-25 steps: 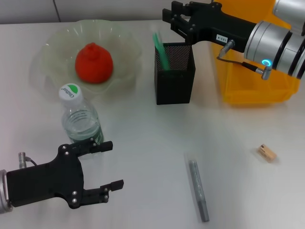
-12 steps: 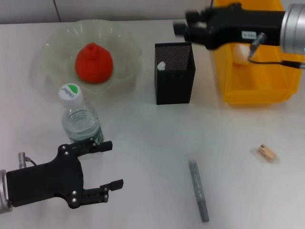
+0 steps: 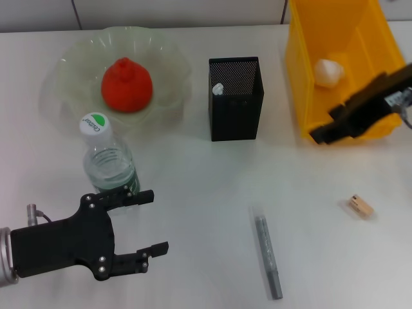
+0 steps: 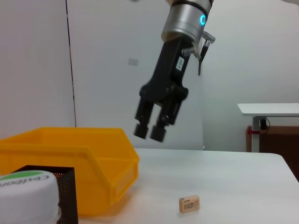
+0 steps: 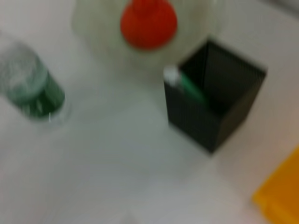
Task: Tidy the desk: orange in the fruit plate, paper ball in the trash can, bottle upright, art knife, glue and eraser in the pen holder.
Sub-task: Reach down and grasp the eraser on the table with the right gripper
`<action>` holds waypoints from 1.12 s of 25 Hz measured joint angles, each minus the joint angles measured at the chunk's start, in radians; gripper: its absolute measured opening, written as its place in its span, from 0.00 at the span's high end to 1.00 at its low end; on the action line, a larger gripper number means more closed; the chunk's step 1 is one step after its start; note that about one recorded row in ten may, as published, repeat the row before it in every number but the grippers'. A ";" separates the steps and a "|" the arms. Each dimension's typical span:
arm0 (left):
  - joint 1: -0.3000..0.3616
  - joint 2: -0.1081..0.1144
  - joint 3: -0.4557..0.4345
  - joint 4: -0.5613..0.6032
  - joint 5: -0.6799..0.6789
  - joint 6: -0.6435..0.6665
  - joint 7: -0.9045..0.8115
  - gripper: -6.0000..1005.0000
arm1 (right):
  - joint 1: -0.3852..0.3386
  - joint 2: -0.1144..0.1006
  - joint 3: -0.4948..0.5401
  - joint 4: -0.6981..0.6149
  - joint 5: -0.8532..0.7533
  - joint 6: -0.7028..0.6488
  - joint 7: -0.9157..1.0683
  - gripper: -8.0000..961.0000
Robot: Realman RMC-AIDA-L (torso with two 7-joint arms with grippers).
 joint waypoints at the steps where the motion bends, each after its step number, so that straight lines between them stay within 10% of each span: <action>1: 0.000 0.000 0.000 0.002 0.000 0.000 -0.004 0.21 | 0.012 -0.003 0.006 0.023 -0.011 -0.024 -0.006 0.46; 28: -0.002 -0.002 0.001 -0.002 0.000 0.001 -0.010 0.21 | 0.048 0.024 -0.029 0.434 -0.230 0.097 -0.062 0.54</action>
